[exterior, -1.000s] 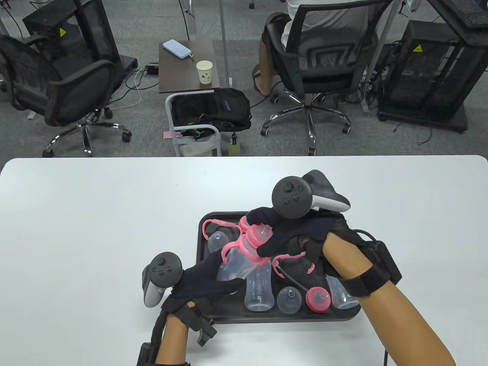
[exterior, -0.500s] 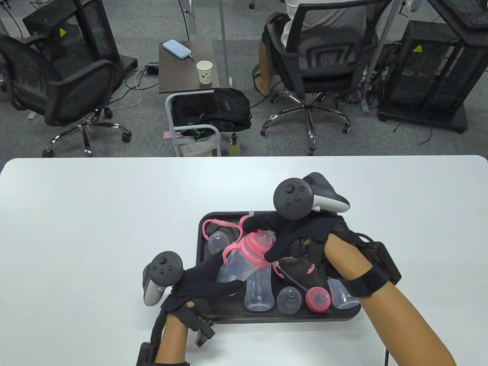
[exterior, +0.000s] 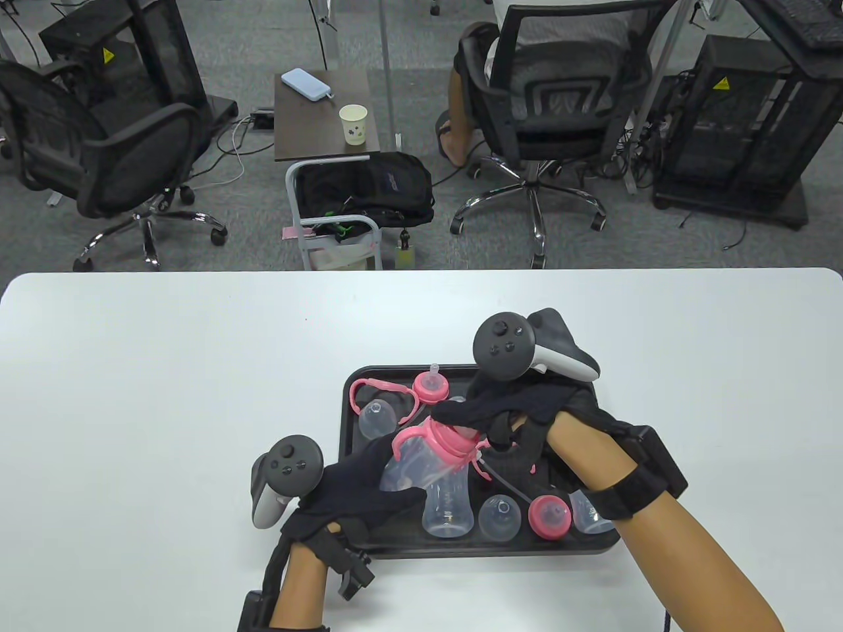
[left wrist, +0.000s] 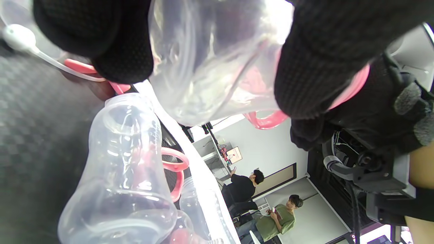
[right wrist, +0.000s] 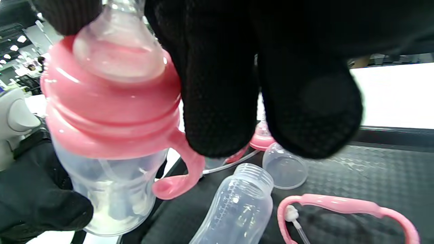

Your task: Assemble baby bottles from components

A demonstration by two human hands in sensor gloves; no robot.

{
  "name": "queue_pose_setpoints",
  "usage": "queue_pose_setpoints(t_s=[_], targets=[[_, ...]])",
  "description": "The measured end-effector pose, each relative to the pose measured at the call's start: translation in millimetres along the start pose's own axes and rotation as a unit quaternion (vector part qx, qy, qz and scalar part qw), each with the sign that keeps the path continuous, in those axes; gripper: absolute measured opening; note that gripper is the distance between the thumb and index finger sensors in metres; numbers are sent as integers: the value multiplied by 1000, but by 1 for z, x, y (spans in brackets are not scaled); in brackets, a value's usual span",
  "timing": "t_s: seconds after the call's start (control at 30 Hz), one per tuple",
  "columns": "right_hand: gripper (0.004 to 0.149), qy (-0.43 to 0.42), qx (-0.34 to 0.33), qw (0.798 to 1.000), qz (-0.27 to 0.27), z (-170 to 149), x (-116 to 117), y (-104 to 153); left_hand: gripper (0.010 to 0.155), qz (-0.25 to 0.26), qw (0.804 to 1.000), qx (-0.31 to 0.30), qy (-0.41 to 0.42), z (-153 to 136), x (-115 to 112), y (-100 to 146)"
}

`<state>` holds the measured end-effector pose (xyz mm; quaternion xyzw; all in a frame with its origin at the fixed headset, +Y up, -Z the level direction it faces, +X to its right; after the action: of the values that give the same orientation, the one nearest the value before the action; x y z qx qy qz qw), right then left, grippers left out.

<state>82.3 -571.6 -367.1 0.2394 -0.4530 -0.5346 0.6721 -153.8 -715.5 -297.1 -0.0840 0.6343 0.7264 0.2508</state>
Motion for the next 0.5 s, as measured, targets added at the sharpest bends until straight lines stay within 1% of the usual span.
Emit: queue_pose_setpoints(t_s=[0.03, 0.13, 0.2, 0.23, 0.27, 0.33, 0.37, 0.4, 0.5], targets=[[80, 4, 6, 1000, -7, 0, 0, 0, 87, 1, 1000, -1, 1, 0, 0, 0], [85, -8, 8, 1000, 11, 0, 0, 3, 87, 1, 1000, 0, -1, 0, 0, 0], [94, -24, -17, 1000, -12, 1, -3, 8, 87, 5, 1000, 0, 1, 0, 0, 0], [95, -32, -30, 998, -35, 2, -6, 11, 87, 5, 1000, -2, 6, 1, 1, 0], [95, -38, -44, 997, -44, 4, -8, 12, 87, 5, 1000, -4, 10, 1, 1, 1], [92, -41, -108, 993, -26, 11, -9, 14, 87, 7, 1000, -8, 17, 2, 3, 1], [91, -44, -130, 990, -24, 13, -9, 15, 87, 8, 1000, -9, 17, 2, 3, 2], [89, -44, -144, 988, -34, 16, -8, 16, 87, 9, 1000, -9, 16, 2, 3, 2], [82, -23, -151, 988, -32, 22, -4, 16, 87, 10, 1000, -11, 20, 2, 4, 2]])
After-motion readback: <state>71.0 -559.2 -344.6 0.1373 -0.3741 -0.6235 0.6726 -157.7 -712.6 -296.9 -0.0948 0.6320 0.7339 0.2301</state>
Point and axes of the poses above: the tracker on the back of each hand, its own z axis roughly to the thumb side, its own y axis roughly from the fingertips to the wrist, x = y × z, the point moved 1 cm from there along -y, roughly from the wrist to the fingertips, and after that the axes turned 12 degrees about y, right-handed, at the moved point
